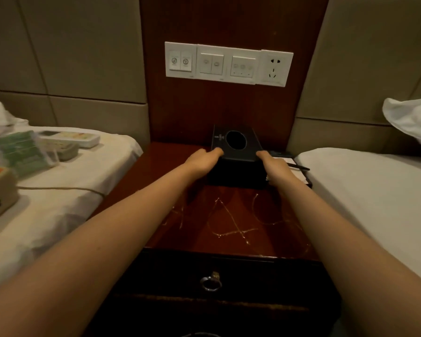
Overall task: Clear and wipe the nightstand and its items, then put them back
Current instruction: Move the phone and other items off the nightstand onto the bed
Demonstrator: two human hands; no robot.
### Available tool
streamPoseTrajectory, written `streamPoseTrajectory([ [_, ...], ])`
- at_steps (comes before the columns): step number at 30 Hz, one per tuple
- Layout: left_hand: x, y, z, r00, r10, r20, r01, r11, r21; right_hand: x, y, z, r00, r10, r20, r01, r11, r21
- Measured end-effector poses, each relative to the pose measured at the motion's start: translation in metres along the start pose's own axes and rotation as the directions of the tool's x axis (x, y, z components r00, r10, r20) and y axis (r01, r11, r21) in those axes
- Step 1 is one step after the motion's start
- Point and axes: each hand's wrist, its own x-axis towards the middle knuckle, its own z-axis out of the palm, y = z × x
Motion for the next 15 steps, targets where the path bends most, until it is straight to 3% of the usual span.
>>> streamPoseTrajectory([
  [2,0.008,0.000,0.003,0.997,0.009,-0.082,-0.011,1.000,-0.019,0.009,0.001,0.002,0.995,-0.068,-0.071,0.064,0.996,-0.067],
  [4,0.017,-0.002,0.000,0.976,0.112,-0.186,-0.088,0.987,0.131,0.014,-0.003,0.002,0.967,-0.230,-0.112,0.195,0.946,-0.258],
  [6,0.023,0.003,-0.003,0.964,0.239,-0.115,-0.191,0.927,0.322,0.019,-0.012,0.001,0.937,-0.349,0.028,0.324,0.834,-0.446],
  [9,0.030,0.016,-0.006,0.973,0.164,0.161,-0.212,0.911,0.353,0.020,-0.033,-0.001,0.913,-0.213,0.349,0.356,0.833,-0.423],
  [12,0.029,0.032,-0.016,0.935,0.013,0.354,-0.151,0.918,0.366,0.023,-0.055,-0.014,0.824,-0.013,0.566,0.308,0.848,-0.430],
  [15,0.032,0.044,-0.029,0.897,-0.083,0.435,-0.142,0.877,0.460,0.031,-0.061,-0.012,0.831,0.117,0.543,0.361,0.630,-0.688],
])
